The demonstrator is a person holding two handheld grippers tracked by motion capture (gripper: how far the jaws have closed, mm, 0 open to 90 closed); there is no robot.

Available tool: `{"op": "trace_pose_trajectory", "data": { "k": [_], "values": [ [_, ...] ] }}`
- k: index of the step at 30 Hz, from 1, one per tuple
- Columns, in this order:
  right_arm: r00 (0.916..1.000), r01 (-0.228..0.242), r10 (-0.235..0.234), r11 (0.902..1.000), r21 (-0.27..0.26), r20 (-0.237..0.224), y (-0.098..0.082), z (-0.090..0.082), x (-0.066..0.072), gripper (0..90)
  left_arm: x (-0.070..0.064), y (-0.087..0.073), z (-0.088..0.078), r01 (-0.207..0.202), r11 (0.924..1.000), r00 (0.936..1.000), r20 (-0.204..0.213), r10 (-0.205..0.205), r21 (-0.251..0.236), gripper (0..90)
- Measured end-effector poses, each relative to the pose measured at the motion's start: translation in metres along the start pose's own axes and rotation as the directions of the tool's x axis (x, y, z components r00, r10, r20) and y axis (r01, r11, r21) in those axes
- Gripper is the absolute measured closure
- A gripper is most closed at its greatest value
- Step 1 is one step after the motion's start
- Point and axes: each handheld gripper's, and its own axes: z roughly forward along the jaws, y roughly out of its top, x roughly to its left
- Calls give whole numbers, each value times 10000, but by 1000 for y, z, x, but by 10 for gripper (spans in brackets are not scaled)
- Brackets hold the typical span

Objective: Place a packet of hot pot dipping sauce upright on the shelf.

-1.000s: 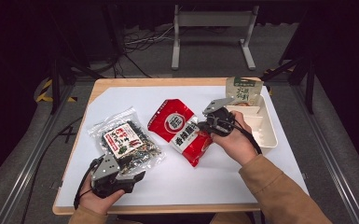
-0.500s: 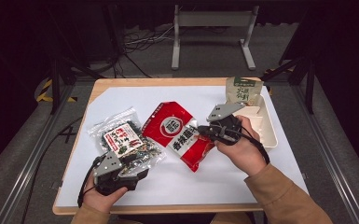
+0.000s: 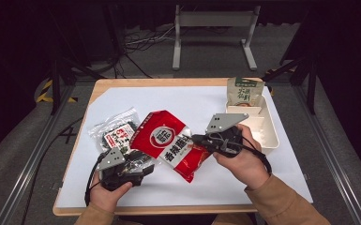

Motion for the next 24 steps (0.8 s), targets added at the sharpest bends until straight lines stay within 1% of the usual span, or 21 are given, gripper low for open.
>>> {"op": "trace_pose_trajectory", "data": {
  "k": [2, 4, 5, 8, 12, 13, 14, 17, 21, 23, 24],
  "values": [
    [9999, 136, -137, 9999, -94, -63, 1, -1, 5, 887, 0, 1, 2, -35, 10000, 10000, 64, 35, -20, 295],
    [9998, 183, -184, 9997, -147, -86, 1, -2, 8, 887, -2, 1, 4, -47, 10000, 9999, 154, 47, 0, 295],
    [9997, 194, -196, 9996, -210, -112, 1, -2, 10, 887, -2, 2, 6, -177, 9998, 9997, 184, 177, -2, 296],
    [9997, 200, -205, 9993, -318, -142, 1, -3, 12, 886, -5, 2, 8, -213, 9997, 9993, 308, 216, -77, 308],
    [9996, 78, -91, 9988, -491, -261, -2, 0, 15, 887, -7, 4, 9, -347, 9989, 9979, 534, 364, -328, 373],
    [9996, 78, -91, 9988, -491, -261, -2, 0, 15, 887, -7, 4, 9, -347, 9989, 9979, 534, 364, -328, 394],
    [9995, 51, -67, 9986, -523, -302, -3, 1, 15, 887, -8, 5, 9, -389, 9986, 9977, 544, 408, -353, 394],
    [9993, -56, 32, 9980, -628, -372, -6, 5, 15, 887, -9, 5, 9, -432, 9986, 9975, 541, 449, -318, 458],
    [9991, -244, 218, 9970, -738, -369, -10, 7, 15, 886, -8, 6, 6, -395, 9984, 9981, 459, 413, -409, 588],
    [9989, -305, 275, 9965, -779, -387, -13, 9, 15, 886, -8, 7, 4, -487, 9980, 9982, 325, 500, -405, 650],
    [9987, -352, 323, 9963, -780, -383, -14, 10, 15, 885, -8, 7, 3, -534, 9975, 9980, 302, 549, -473, 704]
  ]
}}
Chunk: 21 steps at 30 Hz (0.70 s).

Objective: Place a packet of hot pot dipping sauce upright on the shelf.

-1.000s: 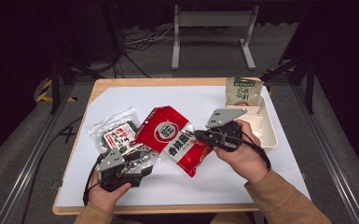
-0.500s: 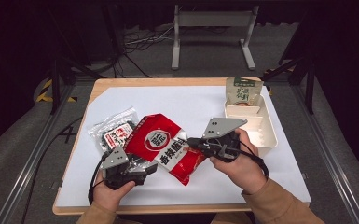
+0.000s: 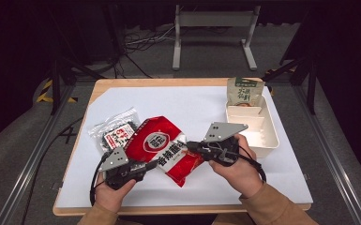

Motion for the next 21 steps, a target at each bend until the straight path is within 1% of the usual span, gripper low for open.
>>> {"op": "trace_pose_trajectory", "data": {
  "k": [2, 3, 4, 5, 6, 12, 13, 15, 18, 19, 20, 21],
  "values": [
    [10000, -56, 56, 10000, 31, -31, -2, 2, 0, 885, -1, 1, -2, -138, 9999, 9999, -73, 138, 72, 766],
    [10000, -56, 56, 10000, 31, -31, -2, 2, 0, 885, -1, 1, -2, -138, 9999, 9999, -73, 138, 72, 802],
    [10000, -97, 97, 10000, 20, -25, -4, 4, 0, 885, -1, 2, -4, -228, 9997, 9996, -155, 229, 64, 802],
    [9999, -143, 143, 9999, 10, -69, -5, 5, 0, 884, -2, 3, -5, -204, 9998, 9997, -113, 205, 55, 842],
    [9998, -190, 190, 9998, -31, -66, -6, 5, -1, 884, -2, 4, -6, -288, 9996, 9994, -164, 288, 47, 855],
    [9998, -180, 181, 9997, -135, 61, -10, 7, -3, 875, -3, 9, -14, -533, 9985, 9984, -169, 532, -79, 883],
    [9998, -172, 173, 9998, -130, 104, -11, 7, -4, 873, -3, 11, -16, -642, 9979, 9977, -205, 641, -76, 885],
    [9998, -97, 99, 9999, -70, 152, -12, 8, -4, 871, -3, 12, -18, -699, 9975, 9972, -284, 698, -47, 887],
    [9995, 114, -121, 9996, 261, 296, -16, 11, -5, 870, -3, 15, -25, -676, 9976, 9971, -360, 670, -154, 891],
    [9994, 126, -136, 9994, 308, 318, -18, 12, -6, 900, -3, 17, -27, -748, 9971, 9964, -420, 741, -149, 891],
    [9996, 55, -63, 9996, 270, 286, -20, 12, -8, 900, -4, 19, -29, -901, 9959, 9953, -375, 896, -113, 893],
    [9997, -19, 12, 9997, 259, 250, -21, 12, -9, 900, -8, 21, -29, -1117, 9937, 9929, -417, 1114, -64, 894]
  ]
}}
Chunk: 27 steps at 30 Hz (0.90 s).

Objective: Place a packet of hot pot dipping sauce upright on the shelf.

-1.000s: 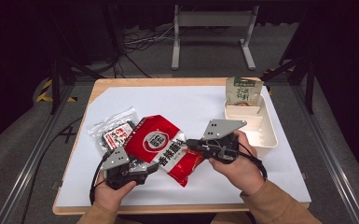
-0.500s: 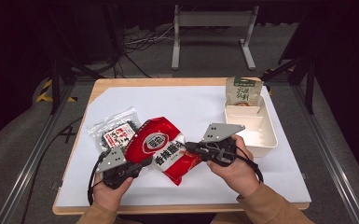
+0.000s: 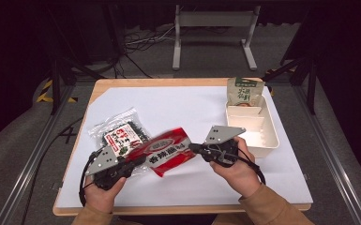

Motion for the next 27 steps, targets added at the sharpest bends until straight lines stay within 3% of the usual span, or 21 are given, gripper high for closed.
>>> {"op": "trace_pose_trajectory", "data": {
  "k": [3, 8, 10, 12, 13, 14, 15, 17, 20, 22, 27],
  "values": [
    [10000, 26, -26, 10000, 38, 66, -3, 0, -2, 900, -8, 7, 0, -578, 9981, 9983, -57, 579, 218, 897],
    [9996, 266, -267, 9996, 71, 121, -8, -2, -5, 802, -11, 13, -3, -706, 9975, 9974, 115, 706, 16, 898],
    [9982, 577, -581, 9980, 249, 144, -11, 0, -8, 750, -13, 17, -5, -931, 9957, 9955, 190, 931, -14, 899],
    [9976, 665, -658, 9972, 354, -207, -13, 2, -12, 653, -15, 20, -6, -982, 9952, 9949, 244, 983, -59, 899],
    [9952, 635, -607, 9974, 345, -767, -15, 5, -16, 578, -15, 21, -6, -1085, 9941, 9937, 290, 1086, -41, 899],
    [9929, 531, -494, 9981, 320, -1079, -15, 6, -17, 545, -16, 23, -7, -1117, 9937, 9930, 368, 1120, -88, 899],
    [9929, 531, -494, 9981, 320, -1079, -15, 6, -17, 545, -16, 23, -7, -1117, 9937, 9930, 368, 1120, -88, 899],
    [9847, 496, -443, 9984, 275, -1685, -17, 9, -17, 491, -18, 24, -7, -1144, 9933, 9926, 389, 1149, -144, 899],
    [9690, 566, -533, 9984, 70, -2413, -19, 17, -16, 467, -18, 25, -7, -1230, 9922, 9912, 474, 1239, -213, 899],
    [9622, 719, -702, 9974, -35, -2630, -19, 21, -16, 470, -17, 26, -8, -1226, 9921, 9913, 458, 1238, -267, 899],
    [9460, 550, -627, 9979, -333, -3180, -21, 30, -22, 490, -15, 25, -10, -1122, 9924, 9910, 670, 1156, -514, 899]
  ]
}}
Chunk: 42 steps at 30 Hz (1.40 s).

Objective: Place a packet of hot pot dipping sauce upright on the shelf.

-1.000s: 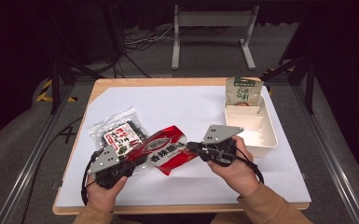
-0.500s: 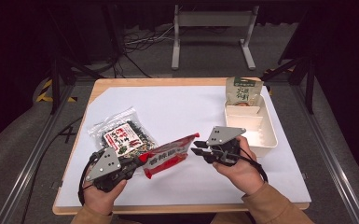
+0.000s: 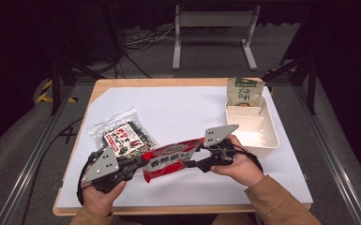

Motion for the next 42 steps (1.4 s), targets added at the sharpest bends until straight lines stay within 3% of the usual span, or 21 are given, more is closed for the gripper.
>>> {"op": "trace_pose_trajectory", "data": {
  "k": [5, 13, 16, 20, 23, 24, 31, 35, 39, 40, 41, 42],
  "values": [
    [9988, 232, -245, 9992, -319, -428, -5, 5, -6, 474, 1, 0, -1, -29, 9999, 10000, 33, 30, -115, 899],
    [9969, 582, -598, 9978, -331, -511, -8, 13, -6, 481, 2, 0, -3, 125, 9993, 9998, 159, -119, -361, 899],
    [9962, 644, -670, 9968, -481, -562, -9, 14, -6, 530, 3, -1, -4, 226, 9987, 9996, 178, -218, -449, 899],
    [9944, 951, -964, 9950, -309, -427, -9, 13, -5, 680, 4, -2, -5, 372, 9980, 9991, 198, -363, -513, 899],
    [9946, 916, -924, 9956, -197, -465, -9, 13, -4, 742, 5, -2, -5, 339, 9983, 9993, 148, -332, -473, 899],
    [9939, 940, -945, 9955, -114, -569, -10, 13, -3, 804, 5, -3, -6, 382, 9980, 9992, 133, -375, -511, 899],
    [9968, 583, -585, 9983, -66, -538, -9, 8, 2, 856, 6, -3, -5, 571, 9964, 9982, 203, -559, -626, 889],
    [9978, 355, -355, 9994, -21, -567, -9, 5, 2, 861, 7, -5, -4, 739, 9951, 9972, 135, -732, -659, 846],
    [9988, 79, -75, 9999, 81, -478, -10, -2, 1, 864, 9, -8, -5, 1029, 9908, 9947, 44, -1029, -883, 627],
    [9991, -42, 43, 10000, 33, -428, -10, -5, 0, 865, 10, -8, -6, 1048, 9903, 9942, -123, -1064, -913, 627],
    [9993, -143, 143, 9999, -18, -345, -10, -9, -1, 865, 11, -9, -7, 1134, 9901, 9931, -216, -1156, -822, 539],
    [9995, -223, 223, 9997, -19, -234, -11, -14, -2, 865, 12, -10, -7, 1188, 9895, 9925, -195, -1208, -823, 512]
  ]
}}
